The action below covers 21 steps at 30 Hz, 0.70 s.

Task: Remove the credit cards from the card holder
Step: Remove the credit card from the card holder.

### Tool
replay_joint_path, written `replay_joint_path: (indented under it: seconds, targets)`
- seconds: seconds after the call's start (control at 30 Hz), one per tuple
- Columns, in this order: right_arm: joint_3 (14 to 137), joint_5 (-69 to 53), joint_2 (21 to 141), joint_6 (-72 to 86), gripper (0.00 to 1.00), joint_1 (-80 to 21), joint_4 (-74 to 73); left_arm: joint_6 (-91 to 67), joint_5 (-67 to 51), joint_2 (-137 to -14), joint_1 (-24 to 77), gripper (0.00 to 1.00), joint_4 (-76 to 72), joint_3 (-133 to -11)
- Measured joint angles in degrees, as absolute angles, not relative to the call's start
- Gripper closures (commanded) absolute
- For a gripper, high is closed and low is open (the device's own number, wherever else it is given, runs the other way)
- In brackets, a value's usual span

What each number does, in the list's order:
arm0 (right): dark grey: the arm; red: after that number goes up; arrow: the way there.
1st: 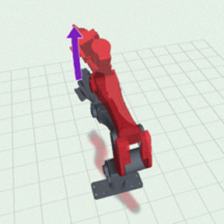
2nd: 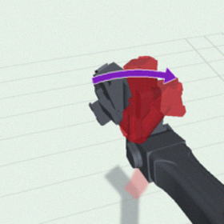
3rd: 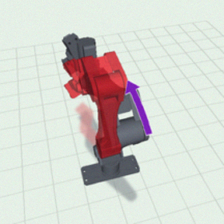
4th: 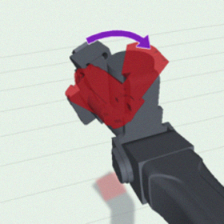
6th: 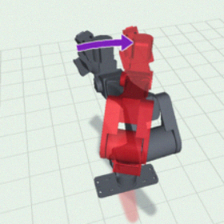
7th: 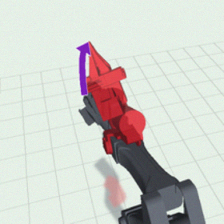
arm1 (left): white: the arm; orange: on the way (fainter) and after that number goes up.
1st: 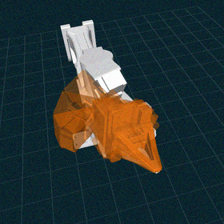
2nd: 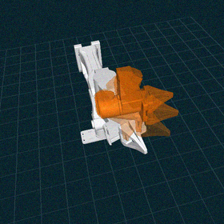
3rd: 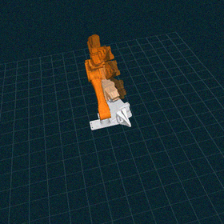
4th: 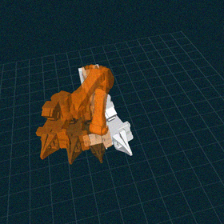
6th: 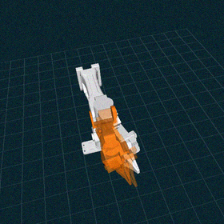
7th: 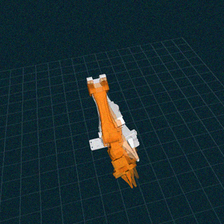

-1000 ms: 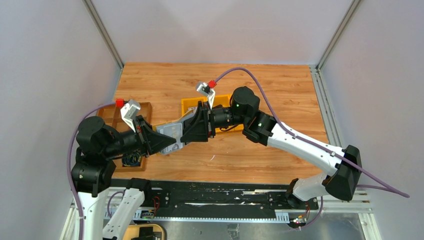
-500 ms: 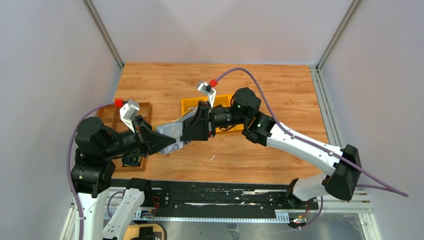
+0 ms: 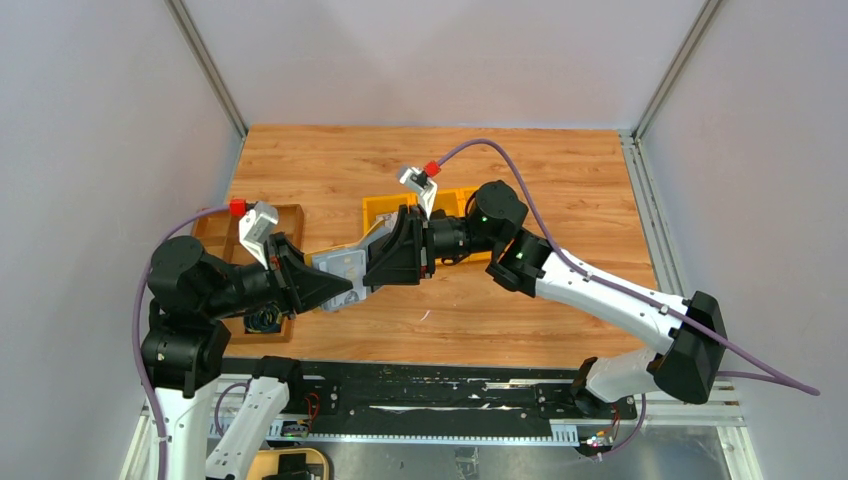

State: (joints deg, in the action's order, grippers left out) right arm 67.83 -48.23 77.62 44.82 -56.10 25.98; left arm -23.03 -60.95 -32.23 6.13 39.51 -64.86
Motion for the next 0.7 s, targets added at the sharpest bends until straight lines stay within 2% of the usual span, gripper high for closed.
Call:
replay_joint_path:
  seconds: [0.2, 0.5, 0.7]
  targets:
    - [68.7, -47.5, 77.7, 44.3, 0.73, -56.1, 24.1, -23.9, -61.1, -32.1, 6.1, 0.97, 38.8, -64.9]
    - [69.8, -45.3, 77.5, 42.4, 0.72, -56.2, 21.0, -24.1, -60.8, -32.1, 6.0, 0.95, 36.9, -63.8]
    - [69.4, -47.0, 79.4, 46.5, 0.86, -55.6, 24.7, -24.2, -60.5, -32.1, 5.7, 0.91, 36.1, -63.1]
